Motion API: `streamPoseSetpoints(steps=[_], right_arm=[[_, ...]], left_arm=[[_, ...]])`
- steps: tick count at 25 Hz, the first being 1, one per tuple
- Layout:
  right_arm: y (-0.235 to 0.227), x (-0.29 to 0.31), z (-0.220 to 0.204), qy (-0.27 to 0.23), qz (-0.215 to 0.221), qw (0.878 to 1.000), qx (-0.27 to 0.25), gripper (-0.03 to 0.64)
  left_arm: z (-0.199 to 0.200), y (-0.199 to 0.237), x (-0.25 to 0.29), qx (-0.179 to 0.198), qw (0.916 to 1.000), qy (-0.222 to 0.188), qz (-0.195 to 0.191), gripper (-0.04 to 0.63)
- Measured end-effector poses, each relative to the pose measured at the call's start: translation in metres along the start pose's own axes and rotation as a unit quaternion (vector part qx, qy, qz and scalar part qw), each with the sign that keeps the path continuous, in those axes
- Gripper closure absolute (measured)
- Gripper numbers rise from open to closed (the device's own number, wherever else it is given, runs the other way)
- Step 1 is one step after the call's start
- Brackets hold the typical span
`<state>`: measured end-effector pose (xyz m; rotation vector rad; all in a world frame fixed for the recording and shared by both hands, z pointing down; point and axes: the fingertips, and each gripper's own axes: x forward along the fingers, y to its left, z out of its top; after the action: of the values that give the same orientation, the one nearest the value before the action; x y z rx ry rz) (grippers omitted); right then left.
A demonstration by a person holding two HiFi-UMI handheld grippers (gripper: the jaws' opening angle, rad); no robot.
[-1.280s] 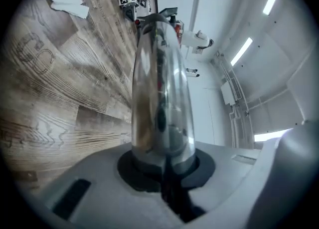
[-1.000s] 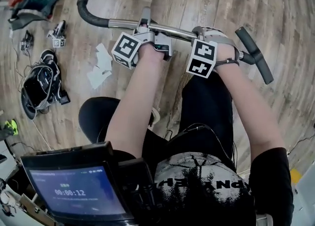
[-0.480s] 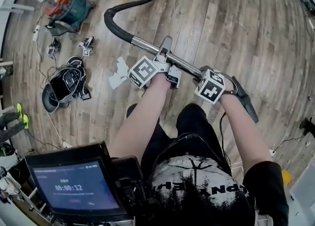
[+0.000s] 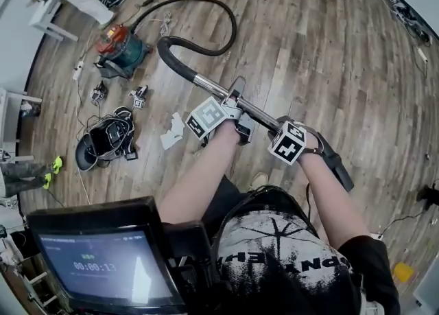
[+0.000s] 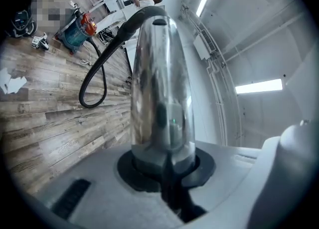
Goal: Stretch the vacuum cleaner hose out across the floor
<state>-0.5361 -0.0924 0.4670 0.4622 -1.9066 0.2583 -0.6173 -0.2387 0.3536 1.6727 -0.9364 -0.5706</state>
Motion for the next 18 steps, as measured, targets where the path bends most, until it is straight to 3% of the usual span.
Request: streamPoseSetpoints(steps=[5,18], right_arm=[[0.014,-0.015,-0.001,-0.015,0.005,1.0,0.009,0.534],[-0.058,-0.025,-0.023,0.008,-0.044,0.995,0.09,0.534]], left_arm=[[-0.01,-0.016,-0.01,0.014,0.9997,0.018,0.006,0.546],[-0.031,-0.034,0.085,0.01,0.9933,0.108,-0.041,0.545]])
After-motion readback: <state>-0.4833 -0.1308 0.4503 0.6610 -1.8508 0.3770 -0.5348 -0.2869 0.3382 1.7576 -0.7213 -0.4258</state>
